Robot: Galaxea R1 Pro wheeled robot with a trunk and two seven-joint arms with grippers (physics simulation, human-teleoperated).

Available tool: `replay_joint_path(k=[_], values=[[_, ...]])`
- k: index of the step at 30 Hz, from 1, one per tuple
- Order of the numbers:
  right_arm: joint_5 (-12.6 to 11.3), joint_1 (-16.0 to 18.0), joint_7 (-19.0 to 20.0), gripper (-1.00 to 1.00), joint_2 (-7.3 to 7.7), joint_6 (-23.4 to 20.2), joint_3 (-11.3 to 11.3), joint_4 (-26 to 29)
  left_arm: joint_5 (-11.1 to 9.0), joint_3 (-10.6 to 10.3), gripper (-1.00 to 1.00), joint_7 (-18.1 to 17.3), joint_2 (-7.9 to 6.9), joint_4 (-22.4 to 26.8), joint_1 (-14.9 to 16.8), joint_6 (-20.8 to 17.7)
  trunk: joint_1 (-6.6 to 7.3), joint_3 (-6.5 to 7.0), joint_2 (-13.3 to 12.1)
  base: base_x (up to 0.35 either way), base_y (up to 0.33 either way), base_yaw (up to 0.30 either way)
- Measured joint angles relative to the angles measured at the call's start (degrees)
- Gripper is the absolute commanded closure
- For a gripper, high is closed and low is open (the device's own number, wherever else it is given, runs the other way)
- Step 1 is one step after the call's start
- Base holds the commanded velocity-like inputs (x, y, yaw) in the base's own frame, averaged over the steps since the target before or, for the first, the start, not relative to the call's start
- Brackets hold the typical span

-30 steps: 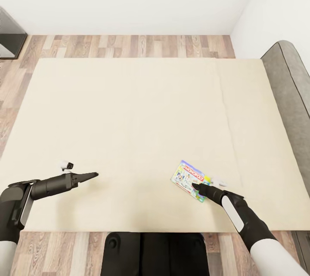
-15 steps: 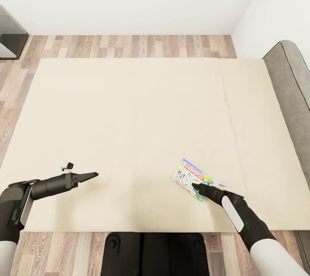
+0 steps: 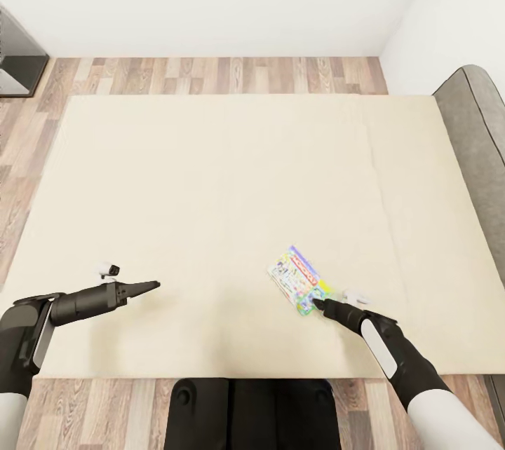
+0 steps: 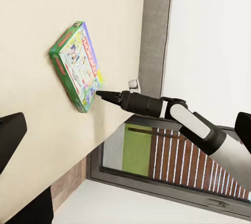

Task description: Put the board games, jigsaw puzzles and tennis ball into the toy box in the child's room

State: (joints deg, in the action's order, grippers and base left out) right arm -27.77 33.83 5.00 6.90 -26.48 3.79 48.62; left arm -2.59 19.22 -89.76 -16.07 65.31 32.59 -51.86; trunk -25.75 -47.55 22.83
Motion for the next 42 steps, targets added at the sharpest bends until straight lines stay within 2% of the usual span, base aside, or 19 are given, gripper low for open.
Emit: replay_joint_path(k=[31, 35, 42], values=[[0.0, 0.1, -0.1, -1.00, -0.25, -0.1, 0.0, 0.3, -0.1, 0.1, -1.00, 0.0, -0.10, 0.0, 0.0, 0.0, 0.00, 0.00, 0.0, -0.001, 0.008, 0.000], [0.0, 1.2, -0.3, -1.00, -0.60, -0.6, -0.1, 0.5, -0.1, 0.2, -1.00, 0.0, -0.24, 0.0, 0.0, 0.0, 0.00, 0.00, 0.0, 0.000, 0.000, 0.000], [-0.3, 7.1, -1.2, -1.00, -0.90, -7.5, -0.1, 1.5, -0.1, 0.3, -1.00, 0.0, -0.34, -0.1, 0.0, 0.0, 0.00, 0.00, 0.0, 0.000, 0.000, 0.000]])
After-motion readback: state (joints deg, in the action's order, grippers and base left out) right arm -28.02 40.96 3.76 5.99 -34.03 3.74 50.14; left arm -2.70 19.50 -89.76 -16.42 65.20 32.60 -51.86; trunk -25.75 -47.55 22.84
